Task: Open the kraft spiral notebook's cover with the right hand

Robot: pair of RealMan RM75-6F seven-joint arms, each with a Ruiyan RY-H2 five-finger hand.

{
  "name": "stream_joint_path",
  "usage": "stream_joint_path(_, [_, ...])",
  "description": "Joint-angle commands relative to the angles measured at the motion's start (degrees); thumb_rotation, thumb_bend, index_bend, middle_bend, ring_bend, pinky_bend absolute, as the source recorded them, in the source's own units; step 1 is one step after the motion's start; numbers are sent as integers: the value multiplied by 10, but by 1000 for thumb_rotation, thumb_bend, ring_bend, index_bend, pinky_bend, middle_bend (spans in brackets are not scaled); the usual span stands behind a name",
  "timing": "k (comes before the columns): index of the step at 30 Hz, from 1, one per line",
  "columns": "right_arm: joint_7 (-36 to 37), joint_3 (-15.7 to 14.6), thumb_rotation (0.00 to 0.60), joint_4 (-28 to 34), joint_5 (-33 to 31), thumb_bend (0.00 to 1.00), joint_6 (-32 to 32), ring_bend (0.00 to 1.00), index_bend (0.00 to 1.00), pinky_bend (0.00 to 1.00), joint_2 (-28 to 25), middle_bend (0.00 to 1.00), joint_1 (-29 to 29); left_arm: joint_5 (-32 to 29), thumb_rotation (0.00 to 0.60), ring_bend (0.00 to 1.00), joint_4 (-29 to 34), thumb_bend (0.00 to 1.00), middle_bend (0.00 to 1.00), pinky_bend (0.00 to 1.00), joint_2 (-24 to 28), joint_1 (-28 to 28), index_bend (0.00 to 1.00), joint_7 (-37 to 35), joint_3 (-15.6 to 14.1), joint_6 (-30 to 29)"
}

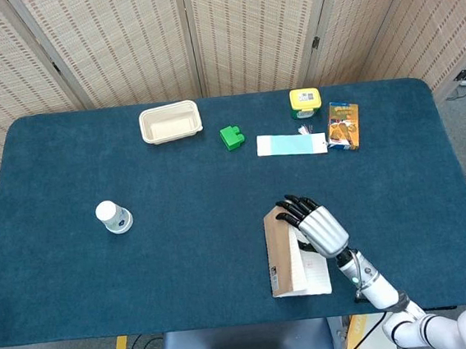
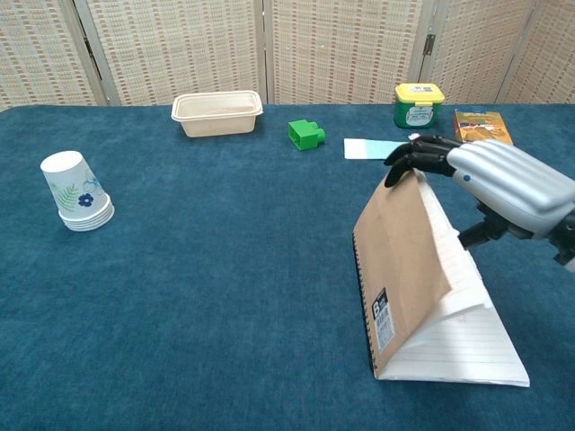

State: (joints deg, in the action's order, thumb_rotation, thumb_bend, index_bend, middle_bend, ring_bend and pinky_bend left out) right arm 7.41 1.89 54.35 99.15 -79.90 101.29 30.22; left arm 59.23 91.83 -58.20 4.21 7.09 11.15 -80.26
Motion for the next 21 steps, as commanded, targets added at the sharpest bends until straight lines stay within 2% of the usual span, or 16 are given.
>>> stream_joint_path(1, [-3, 14, 600, 22, -4, 230, 25, 130, 223, 266, 0, 174, 24, -9, 600, 93, -3, 260, 72, 205, 7, -3, 101, -15, 6, 7])
stream_joint_path(5, [-6, 28, 600, 38, -11, 219, 58, 113, 126, 266, 4, 139, 56, -12, 600, 93, -7, 260, 72, 205, 12, -3, 101, -30, 8, 16])
stream_joint_path(8, [-3, 36, 600, 38, -21, 214, 90, 101, 94, 266, 16, 124, 79, -13, 600, 93, -10, 260, 72, 206, 16, -5, 101, -42, 10, 19])
stream_joint_path(15, [22, 47, 600, 16, -41, 207, 127, 79, 61, 266, 47, 100, 110, -13, 600, 93, -13, 260, 72, 206, 22, -10, 101, -62, 12, 20])
stream_joint_path(21, [19, 49, 600, 13, -54, 204, 132, 66, 60, 266, 43, 89, 114, -8, 600, 93, -10, 259, 72, 206, 23, -11, 101, -63, 11, 18])
